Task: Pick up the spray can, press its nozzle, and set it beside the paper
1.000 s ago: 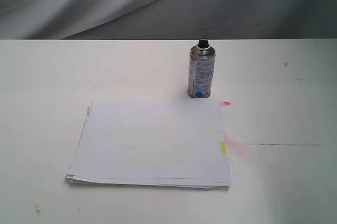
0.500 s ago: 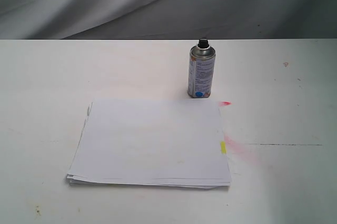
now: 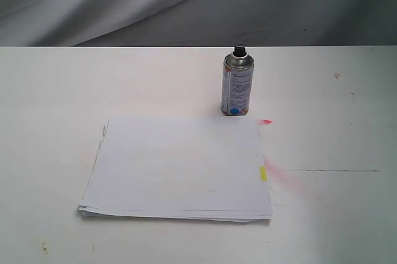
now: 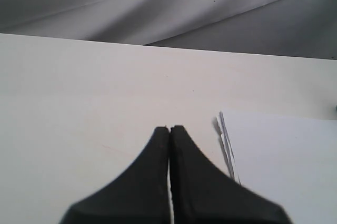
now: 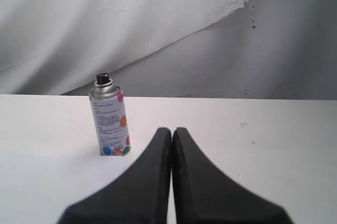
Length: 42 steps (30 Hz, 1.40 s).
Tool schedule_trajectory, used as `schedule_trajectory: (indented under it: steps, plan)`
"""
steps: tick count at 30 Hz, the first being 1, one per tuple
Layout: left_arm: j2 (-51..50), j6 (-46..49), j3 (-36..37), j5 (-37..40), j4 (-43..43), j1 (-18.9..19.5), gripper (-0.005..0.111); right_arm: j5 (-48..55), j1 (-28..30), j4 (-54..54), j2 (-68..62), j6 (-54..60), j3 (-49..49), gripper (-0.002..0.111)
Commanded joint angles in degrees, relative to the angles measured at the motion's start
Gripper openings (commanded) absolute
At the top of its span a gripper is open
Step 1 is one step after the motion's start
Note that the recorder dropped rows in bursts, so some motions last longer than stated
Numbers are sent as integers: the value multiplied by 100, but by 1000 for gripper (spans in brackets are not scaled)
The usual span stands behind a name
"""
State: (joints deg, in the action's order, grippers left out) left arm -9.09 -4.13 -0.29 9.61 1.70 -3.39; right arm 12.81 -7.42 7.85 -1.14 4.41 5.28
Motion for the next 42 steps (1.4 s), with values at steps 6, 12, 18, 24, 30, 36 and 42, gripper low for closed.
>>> schedule_trajectory:
  steps: [6,12,18,24,30,36,42]
  plan:
    - [11,1,29,-31,40,-14,0,310,11,29,-1823,-17,1764,0]
    - [11,1,29,-31,40,-14,0,310,0,29,-3179,-17,2747,0]
    - [11,1,29,-31,40,-14,0,790,-7,42,-4386,-17,3608,0]
    - [11,1,29,-31,40,-14,0,1273,-477,51,-5386,202,4338,0]
    - [11,1,29,-31,40,-14,0,1264,-958,51,-6367,454,4954,0]
    - [11,-12,29,-31,40,-14,0,474,-1385,51,-7265,454,5077,0]
    - [11,-12,29,-31,40,-14,0,-297,-1790,51,-8191,454,4893,0]
